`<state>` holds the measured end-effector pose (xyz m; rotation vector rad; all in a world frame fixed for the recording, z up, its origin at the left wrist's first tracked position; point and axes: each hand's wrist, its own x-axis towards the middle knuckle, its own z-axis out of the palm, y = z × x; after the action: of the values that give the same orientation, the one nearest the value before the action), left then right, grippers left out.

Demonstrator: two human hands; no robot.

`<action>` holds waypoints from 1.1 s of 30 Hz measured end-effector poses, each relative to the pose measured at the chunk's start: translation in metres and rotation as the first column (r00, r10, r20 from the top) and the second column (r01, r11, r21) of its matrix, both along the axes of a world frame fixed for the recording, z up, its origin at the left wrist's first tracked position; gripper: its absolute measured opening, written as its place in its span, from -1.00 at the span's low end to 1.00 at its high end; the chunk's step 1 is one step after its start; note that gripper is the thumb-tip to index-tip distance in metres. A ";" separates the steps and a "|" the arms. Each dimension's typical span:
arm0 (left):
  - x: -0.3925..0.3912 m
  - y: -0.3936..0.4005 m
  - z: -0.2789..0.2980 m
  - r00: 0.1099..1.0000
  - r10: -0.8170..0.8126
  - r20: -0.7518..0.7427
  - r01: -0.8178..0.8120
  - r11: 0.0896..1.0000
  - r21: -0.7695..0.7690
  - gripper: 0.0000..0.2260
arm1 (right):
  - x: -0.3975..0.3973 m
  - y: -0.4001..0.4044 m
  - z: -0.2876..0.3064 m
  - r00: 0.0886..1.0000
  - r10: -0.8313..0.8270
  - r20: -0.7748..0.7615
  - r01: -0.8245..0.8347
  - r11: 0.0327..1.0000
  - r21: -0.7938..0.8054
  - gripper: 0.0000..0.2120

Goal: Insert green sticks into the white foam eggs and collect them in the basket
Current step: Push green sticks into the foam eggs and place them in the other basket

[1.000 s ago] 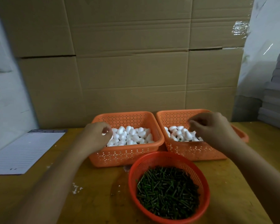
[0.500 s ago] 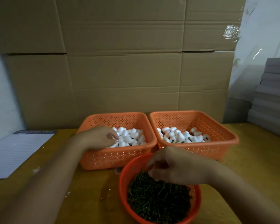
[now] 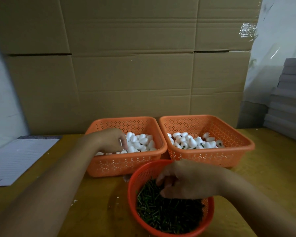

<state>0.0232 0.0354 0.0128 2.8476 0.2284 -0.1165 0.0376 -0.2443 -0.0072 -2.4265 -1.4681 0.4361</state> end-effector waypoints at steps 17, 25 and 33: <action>0.007 -0.001 -0.004 0.982 -0.105 -0.158 0.098 0.994 -0.052 -0.67 | 0.005 0.002 -0.007 1.000 0.006 -0.007 -0.005 1.000 0.016 -0.65; -0.007 -0.006 -0.002 0.939 -0.022 0.343 0.103 0.970 -0.220 -0.76 | 0.005 0.003 -0.008 1.000 0.012 0.004 -0.012 1.000 0.007 -0.64; -0.050 -0.052 0.001 0.832 -0.072 0.550 0.429 0.713 -0.555 -0.60 | 0.005 0.003 -0.009 1.000 0.019 0.011 -0.019 1.000 0.020 -0.64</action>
<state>-0.0266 -0.0168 0.0141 2.0668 -0.2874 0.4049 0.0423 -0.2409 -0.0159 -2.4049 -1.4938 0.4103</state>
